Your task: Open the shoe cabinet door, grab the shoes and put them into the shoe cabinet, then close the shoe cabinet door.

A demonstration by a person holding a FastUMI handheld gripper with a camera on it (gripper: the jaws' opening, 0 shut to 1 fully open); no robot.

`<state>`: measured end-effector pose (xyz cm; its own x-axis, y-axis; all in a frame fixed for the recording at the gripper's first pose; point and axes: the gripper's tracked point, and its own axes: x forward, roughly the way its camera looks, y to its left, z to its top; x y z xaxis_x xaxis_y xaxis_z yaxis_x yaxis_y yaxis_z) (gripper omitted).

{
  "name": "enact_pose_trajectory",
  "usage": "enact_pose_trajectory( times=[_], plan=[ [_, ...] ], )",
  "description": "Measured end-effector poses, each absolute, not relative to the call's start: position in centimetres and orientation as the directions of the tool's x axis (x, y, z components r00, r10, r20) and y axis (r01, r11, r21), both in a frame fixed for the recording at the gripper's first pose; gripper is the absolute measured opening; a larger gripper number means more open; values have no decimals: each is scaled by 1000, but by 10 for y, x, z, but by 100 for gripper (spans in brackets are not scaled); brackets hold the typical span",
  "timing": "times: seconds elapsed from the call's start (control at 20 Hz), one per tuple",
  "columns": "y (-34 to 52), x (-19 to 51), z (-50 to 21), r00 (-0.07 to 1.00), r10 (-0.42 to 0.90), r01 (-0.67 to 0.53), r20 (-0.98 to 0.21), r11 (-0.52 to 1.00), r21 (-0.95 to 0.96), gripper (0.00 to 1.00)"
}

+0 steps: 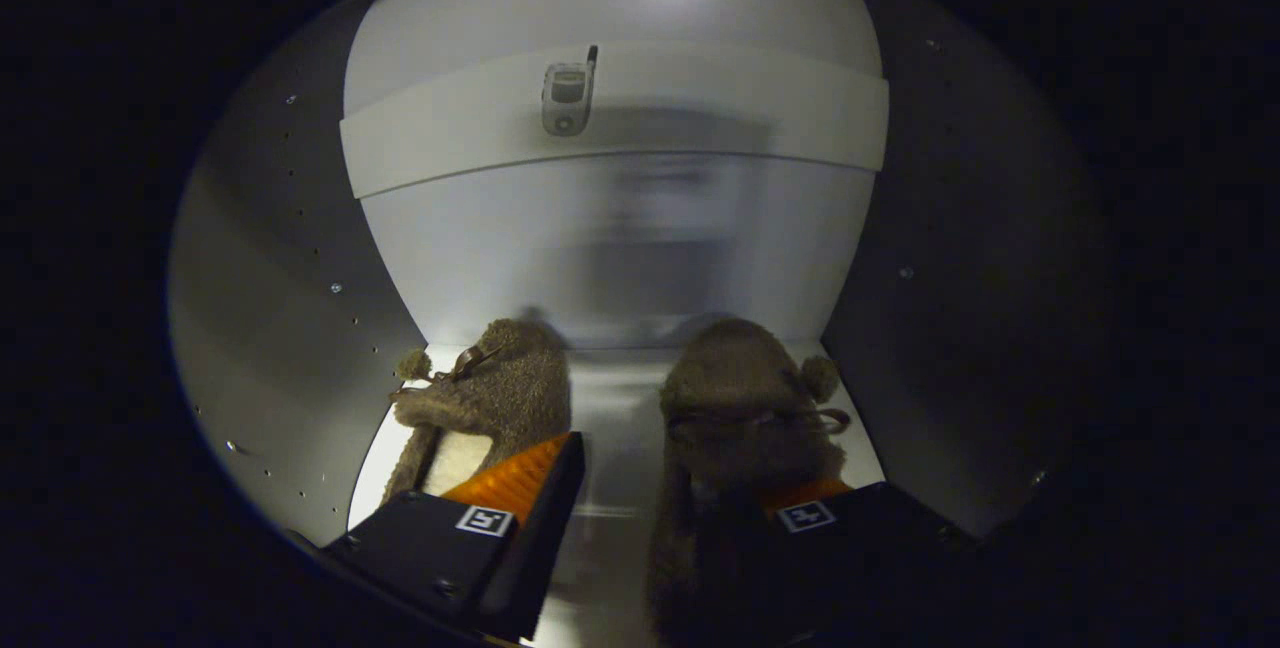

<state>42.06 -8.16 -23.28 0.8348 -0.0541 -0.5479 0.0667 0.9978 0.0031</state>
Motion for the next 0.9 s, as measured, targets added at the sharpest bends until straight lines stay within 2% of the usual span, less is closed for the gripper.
enact_pose_trajectory(
  times=[0.05,0.1,0.15,0.2,0.55,0.9],
  plan=[
    [-82,414,-225,849,-59,80,-525,997,16,89],
    [-84,405,-215,863,-65,93,-502,995,32,91],
    [-84,396,-205,873,-64,100,-484,994,50,98],
    [-83,385,-194,884,-62,103,-464,993,63,99],
    [-59,283,-86,966,-84,88,-246,996,3,99],
    [-23,151,-26,999,19,-18,-44,999,37,99]
  ],
)
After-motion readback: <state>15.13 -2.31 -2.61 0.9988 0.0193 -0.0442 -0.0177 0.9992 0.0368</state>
